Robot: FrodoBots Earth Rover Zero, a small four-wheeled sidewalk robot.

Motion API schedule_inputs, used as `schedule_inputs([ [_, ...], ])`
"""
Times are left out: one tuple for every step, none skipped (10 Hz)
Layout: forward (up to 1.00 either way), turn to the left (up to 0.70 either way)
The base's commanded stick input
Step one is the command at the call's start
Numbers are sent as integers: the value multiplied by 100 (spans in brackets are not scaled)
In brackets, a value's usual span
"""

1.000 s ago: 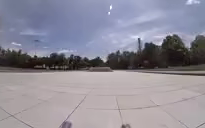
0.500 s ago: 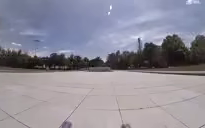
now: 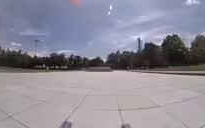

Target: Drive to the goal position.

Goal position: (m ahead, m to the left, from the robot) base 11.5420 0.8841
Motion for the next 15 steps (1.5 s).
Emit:
schedule_inputs([
  [9,0],
  [10,0],
  [10,0],
  [9,0],
  [9,0],
  [10,0],
  [10,0],
  [10,0],
  [9,0],
  [34,0],
  [70,0],
  [70,0],
  [70,0],
  [70,0],
  [70,0],
])
